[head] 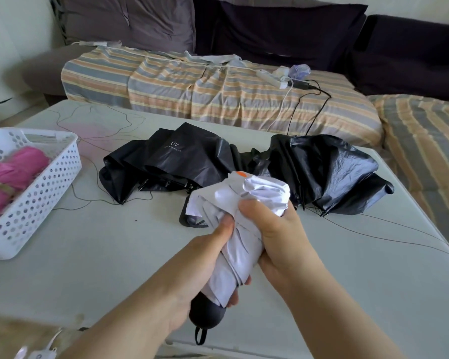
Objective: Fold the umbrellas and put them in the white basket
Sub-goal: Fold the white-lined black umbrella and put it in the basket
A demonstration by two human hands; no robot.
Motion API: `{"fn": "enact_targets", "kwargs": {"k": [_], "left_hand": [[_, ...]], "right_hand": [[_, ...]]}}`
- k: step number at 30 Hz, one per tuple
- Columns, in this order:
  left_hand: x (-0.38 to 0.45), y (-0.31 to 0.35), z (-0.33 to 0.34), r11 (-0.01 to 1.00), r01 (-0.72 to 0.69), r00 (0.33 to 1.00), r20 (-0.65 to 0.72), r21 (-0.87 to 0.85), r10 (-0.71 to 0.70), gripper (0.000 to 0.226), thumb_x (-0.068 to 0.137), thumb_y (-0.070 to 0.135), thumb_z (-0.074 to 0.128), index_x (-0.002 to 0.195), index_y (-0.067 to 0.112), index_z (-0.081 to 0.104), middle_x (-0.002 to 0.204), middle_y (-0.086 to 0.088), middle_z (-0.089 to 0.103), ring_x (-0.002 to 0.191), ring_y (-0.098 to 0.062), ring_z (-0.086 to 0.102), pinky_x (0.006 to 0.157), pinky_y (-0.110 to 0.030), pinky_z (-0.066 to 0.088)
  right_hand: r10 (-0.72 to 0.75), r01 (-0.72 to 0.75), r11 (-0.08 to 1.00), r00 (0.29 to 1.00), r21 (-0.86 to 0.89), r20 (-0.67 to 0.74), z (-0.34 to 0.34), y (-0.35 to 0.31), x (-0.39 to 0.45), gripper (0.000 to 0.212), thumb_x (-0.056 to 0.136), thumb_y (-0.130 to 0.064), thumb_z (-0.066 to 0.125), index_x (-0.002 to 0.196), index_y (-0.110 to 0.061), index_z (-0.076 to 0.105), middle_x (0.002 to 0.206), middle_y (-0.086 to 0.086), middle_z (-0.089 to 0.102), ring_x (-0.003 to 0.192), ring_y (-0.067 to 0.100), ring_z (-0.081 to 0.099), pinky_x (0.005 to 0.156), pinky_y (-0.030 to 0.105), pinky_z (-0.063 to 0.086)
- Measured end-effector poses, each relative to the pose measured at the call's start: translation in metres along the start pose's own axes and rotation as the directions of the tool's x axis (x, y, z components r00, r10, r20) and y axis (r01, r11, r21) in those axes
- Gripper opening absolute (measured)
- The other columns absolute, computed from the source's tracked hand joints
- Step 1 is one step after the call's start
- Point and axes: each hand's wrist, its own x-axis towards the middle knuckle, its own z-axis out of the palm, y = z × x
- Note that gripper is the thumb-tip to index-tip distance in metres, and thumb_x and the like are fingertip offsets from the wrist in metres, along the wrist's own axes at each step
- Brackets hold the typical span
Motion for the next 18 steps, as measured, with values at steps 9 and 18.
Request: {"fn": "enact_targets", "kwargs": {"k": [9,18], "left_hand": [[0.0,-0.022,0.005,0.761,-0.234,0.817,-0.302,0.605,0.491,0.059,0.067,0.074,0.018,0.063,0.024,0.049,0.05,0.008,0.058,0.048,-0.007,0.053,0.049,-0.023,0.038],[0.009,-0.017,-0.006,0.966,-0.194,0.979,0.104,0.174,0.178,0.064,0.084,0.069,0.041,0.096,0.008,0.06,0.083,-0.005,0.07,0.064,-0.021,0.07,0.064,-0.024,0.049]], "right_hand": [[-0.094,0.077,0.983,0.991,-0.169,-0.091,0.0,0.006,0.0,0.02,0.08,-0.013,0.068,0.099,-0.012,0.065,0.089,0.012,0.069,0.089,0.032,0.068,0.08,0.044,0.055],[-0.105,0.099,0.994,0.983,-0.05,-0.15,-0.008,-0.005,0.005,0.015,0.068,-0.001,0.058,0.076,0.002,0.045,0.074,0.011,0.041,0.069,0.027,0.041,0.062,0.034,0.039]]}}
